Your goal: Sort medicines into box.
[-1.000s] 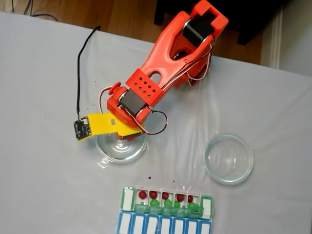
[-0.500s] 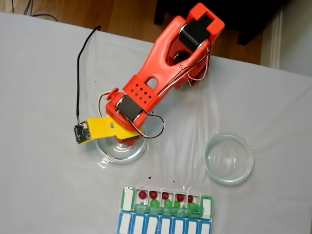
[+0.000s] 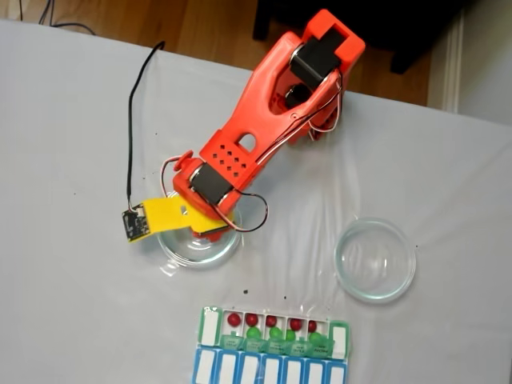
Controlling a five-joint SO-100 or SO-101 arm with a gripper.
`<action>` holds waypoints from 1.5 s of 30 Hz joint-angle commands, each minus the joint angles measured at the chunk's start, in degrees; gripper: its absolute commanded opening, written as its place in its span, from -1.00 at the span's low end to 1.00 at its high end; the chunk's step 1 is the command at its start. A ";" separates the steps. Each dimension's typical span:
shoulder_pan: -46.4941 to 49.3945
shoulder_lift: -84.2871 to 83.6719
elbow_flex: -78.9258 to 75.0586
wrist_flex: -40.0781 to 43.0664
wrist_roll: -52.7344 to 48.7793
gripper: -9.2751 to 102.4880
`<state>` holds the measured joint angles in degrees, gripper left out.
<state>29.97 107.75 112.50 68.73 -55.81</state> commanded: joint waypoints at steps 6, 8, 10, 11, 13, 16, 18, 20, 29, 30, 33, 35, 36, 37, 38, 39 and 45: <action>2.37 -0.88 -10.55 6.33 -2.02 -0.39; 2.64 -2.11 -11.95 7.91 -2.90 -0.37; 2.72 -2.37 -12.13 8.09 -3.69 -0.36; 2.72 -2.46 -12.04 8.09 -4.13 -0.36; 2.81 -2.72 -11.69 8.09 -5.19 -0.35; 2.99 -2.72 -11.60 8.09 -7.29 -0.33; 3.25 -2.72 -11.43 7.82 -8.17 -0.33; 3.34 -2.72 -11.16 7.56 -8.79 -0.32; 5.19 -5.01 -14.94 9.58 -10.20 -0.24; 5.27 -5.27 -15.12 9.58 -10.20 -0.24; 5.54 -5.54 -15.03 9.67 -10.72 -0.21; 5.62 -5.36 -14.59 9.67 -10.81 -0.19; 5.62 -5.19 -14.33 9.67 -10.81 -0.18; 5.62 -5.10 -13.97 9.67 -10.72 -0.18; 5.45 -4.92 -13.62 9.67 -10.28 -0.19; 5.27 -4.83 -13.10 9.67 -10.02 -0.19; 4.48 -4.48 -11.60 9.67 -8.70 -0.22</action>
<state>35.16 101.16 101.60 78.22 -65.04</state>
